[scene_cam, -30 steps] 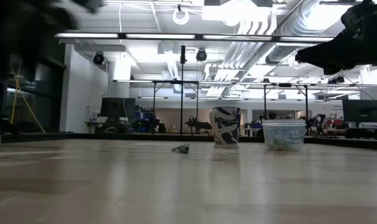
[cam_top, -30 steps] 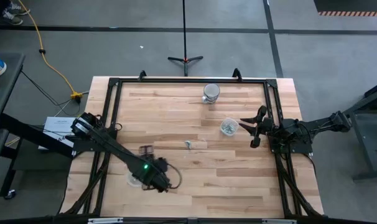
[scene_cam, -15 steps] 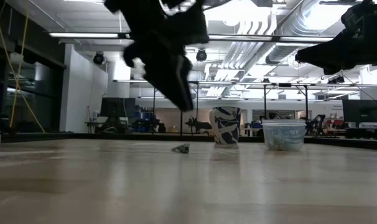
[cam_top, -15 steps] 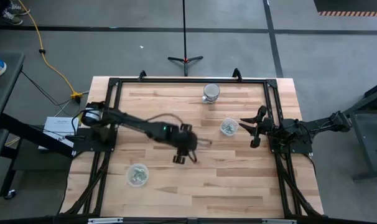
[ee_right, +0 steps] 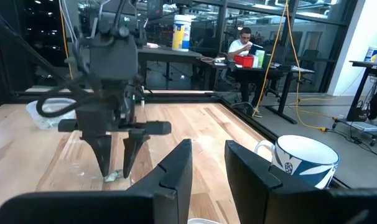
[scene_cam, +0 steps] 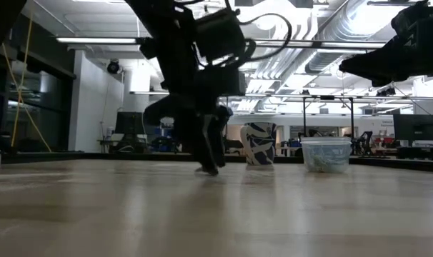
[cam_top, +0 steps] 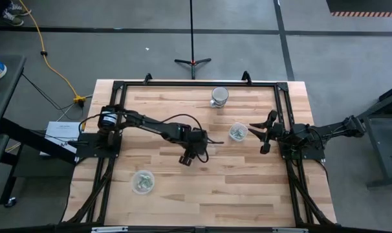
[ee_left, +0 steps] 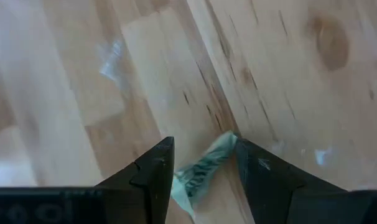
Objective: Pick and place Stevia / Truvia into bins
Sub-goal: Put the stevia packet into the round transparent container
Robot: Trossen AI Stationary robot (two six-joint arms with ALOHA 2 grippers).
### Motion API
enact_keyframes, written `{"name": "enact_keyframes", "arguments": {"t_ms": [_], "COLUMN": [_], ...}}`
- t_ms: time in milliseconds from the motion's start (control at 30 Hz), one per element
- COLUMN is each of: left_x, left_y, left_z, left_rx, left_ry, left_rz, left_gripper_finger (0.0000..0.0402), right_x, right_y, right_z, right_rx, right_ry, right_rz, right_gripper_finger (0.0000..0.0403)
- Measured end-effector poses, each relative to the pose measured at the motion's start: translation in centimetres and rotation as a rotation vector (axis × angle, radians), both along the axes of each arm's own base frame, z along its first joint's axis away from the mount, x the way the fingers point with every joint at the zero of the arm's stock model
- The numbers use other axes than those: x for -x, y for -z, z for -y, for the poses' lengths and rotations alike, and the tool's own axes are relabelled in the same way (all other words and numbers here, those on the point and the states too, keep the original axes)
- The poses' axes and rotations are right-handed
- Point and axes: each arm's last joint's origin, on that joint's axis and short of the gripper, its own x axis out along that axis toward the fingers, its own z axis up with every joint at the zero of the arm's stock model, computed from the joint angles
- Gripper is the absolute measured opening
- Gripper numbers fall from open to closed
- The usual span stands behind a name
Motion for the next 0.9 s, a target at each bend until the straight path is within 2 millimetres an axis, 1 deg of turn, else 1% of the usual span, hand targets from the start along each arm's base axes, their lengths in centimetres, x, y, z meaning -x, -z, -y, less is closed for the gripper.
{"name": "enact_keyframes", "arguments": {"t_ms": [67,133,233,333,500,567,667,733,800,900], "left_x": [-0.1,-0.2,-0.2,-0.1,0.0,0.2,0.7,1.0,1.8,3.4], "left_y": [0.8,1.1,1.4,1.4,1.0,0.6,-0.7,-2.7,-4.4,-5.5], "left_z": [0.0,0.0,0.0,0.1,0.2,0.1,0.4,1.1,2.6,5.3], "left_rx": [0.005,0.0,0.0,0.005,0.021,0.027,0.087,0.152,0.197,0.254], "left_ry": [0.009,0.029,0.03,0.035,0.04,0.01,-0.097,-0.16,-0.241,-0.331], "left_rz": [-0.02,-0.025,-0.042,-0.05,-0.047,-0.072,-0.168,-0.216,-0.283,-0.406], "left_gripper_finger": [0.0205,0.0202,0.0182,0.0139,0.0039,0.0034,0.0036,0.0042,0.0041,0.0038], "right_x": [0.0,0.0,0.0,0.0,0.0,0.0,0.0,0.0,0.0,0.0], "right_y": [0.0,0.0,0.0,0.0,0.0,0.0,0.0,0.1,0.1,0.2], "right_z": [0.0,0.0,0.0,0.0,0.0,0.0,0.0,0.0,0.0,0.0], "right_rx": [0.0,0.004,0.006,0.007,0.007,0.007,0.007,0.009,0.008,-0.003], "right_ry": [0.0,0.0,0.0,0.0,0.0,0.0,0.0,0.0,0.0,0.0], "right_rz": [0.0,-0.002,-0.002,-0.002,-0.002,-0.002,-0.004,-0.012,-0.014,-0.023], "right_gripper_finger": [0.0087,0.0087,0.0087,0.0087,0.0087,0.0087,0.0087,0.0087,0.0087,0.0087]}}
